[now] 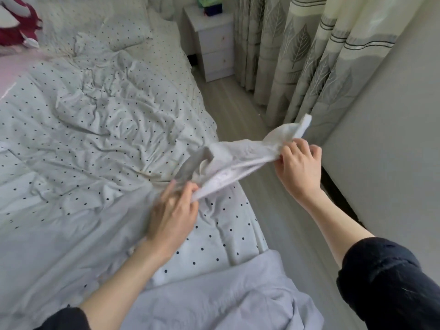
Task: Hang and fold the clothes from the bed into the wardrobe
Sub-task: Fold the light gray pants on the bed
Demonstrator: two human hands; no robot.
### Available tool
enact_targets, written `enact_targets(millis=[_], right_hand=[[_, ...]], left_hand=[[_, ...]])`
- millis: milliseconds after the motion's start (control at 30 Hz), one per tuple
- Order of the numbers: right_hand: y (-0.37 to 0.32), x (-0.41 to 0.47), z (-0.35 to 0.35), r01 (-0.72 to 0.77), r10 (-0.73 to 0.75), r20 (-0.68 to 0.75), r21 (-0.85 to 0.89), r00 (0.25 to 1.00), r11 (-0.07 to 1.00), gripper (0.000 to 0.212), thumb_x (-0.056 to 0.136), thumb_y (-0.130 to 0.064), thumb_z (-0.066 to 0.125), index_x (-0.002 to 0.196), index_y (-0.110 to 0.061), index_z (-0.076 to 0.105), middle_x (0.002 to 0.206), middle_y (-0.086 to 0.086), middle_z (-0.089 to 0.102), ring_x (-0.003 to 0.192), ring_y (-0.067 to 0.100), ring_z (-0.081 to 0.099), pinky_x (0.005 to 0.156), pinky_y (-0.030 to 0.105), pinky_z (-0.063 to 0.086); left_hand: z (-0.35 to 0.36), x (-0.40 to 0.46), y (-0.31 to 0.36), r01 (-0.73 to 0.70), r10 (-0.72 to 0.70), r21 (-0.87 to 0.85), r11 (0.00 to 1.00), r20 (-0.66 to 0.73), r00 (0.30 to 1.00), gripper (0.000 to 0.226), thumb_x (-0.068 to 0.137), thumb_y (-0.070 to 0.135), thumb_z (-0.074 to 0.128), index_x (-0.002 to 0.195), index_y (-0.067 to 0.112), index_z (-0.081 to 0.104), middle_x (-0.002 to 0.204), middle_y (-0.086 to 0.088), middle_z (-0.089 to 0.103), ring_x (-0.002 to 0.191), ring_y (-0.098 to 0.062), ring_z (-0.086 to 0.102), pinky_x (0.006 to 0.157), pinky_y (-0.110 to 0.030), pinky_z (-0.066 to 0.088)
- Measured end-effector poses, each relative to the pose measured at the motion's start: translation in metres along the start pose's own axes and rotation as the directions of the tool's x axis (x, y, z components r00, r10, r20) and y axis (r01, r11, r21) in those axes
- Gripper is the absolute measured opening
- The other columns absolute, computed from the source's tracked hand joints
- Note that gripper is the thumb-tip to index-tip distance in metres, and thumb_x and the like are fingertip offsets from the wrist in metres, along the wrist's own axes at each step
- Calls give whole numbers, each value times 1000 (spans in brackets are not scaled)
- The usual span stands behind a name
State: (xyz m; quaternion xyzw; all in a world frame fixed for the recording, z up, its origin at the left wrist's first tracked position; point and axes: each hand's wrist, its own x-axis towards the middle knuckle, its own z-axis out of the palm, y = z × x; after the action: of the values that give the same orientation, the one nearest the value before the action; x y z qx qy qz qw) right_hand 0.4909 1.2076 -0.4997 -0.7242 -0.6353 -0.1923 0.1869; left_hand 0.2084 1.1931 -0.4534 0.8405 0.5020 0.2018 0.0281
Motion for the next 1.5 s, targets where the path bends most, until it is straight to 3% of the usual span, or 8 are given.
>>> enact_targets(millis=[167,267,533,667,833,967,1100,1500], right_hand=[[11,-97,6,-80,205,747,-200,632,977,27,87,-10,42,112,-13,51,117,7,59,118,27,45,87,40,33],[-4,-133,7,-123,191,857,-150,478,981,49,94,-23,42,140,-20,27,145,2,36,132,22,34,97,41,32],[-73,-138,32,-42,-46,814,86,579,995,63,93,-22,49,148,-23,17,151,1,24,140,22,23,105,45,25],[-79,-129,40,-36,-17,674,66,739,997,39,54,-2,77,89,-16,67,78,2,67,76,26,63,69,36,44],[-67,-151,25,-183,97,713,44,695,982,29,78,-2,54,103,-13,60,95,5,64,91,31,60,80,43,41],[-79,-180,2,-356,142,835,68,531,932,48,97,-18,38,144,-17,28,144,6,37,132,25,35,106,47,27],[-121,-216,-50,-344,80,694,251,716,905,51,91,-24,33,138,-7,45,144,19,42,134,34,40,102,58,35],[-157,-358,-150,284,-482,542,410,688,867,25,76,-21,65,100,-13,64,129,13,57,114,29,55,91,43,39]], left_hand=[[64,-85,4,-348,299,39,937,426,854,52,64,28,73,108,22,47,112,1,68,107,-18,64,93,-42,46],[68,-105,-5,-204,79,197,959,503,860,92,39,10,86,121,17,45,128,-8,60,124,-24,46,100,-54,25],[47,-108,-48,28,-221,370,929,491,843,69,54,-12,57,120,8,63,121,-19,62,105,-39,63,68,-63,50],[36,-94,-46,127,-247,270,954,475,845,69,77,-13,45,142,10,40,144,-11,44,130,-33,45,94,-57,41],[42,-126,-43,-69,-68,161,985,713,698,73,92,55,-5,147,23,30,156,2,18,145,-23,12,106,-65,18],[38,-145,-33,-74,-62,173,982,667,742,56,91,41,29,132,13,54,140,-7,50,129,-29,46,94,-65,34],[16,-177,-10,-56,-50,163,985,580,813,55,86,35,34,130,11,55,137,-10,53,125,-31,51,94,-63,35],[-34,-396,-23,2,-101,159,987,616,781,60,74,32,68,127,21,45,142,-9,45,133,-23,36,102,-58,34]])
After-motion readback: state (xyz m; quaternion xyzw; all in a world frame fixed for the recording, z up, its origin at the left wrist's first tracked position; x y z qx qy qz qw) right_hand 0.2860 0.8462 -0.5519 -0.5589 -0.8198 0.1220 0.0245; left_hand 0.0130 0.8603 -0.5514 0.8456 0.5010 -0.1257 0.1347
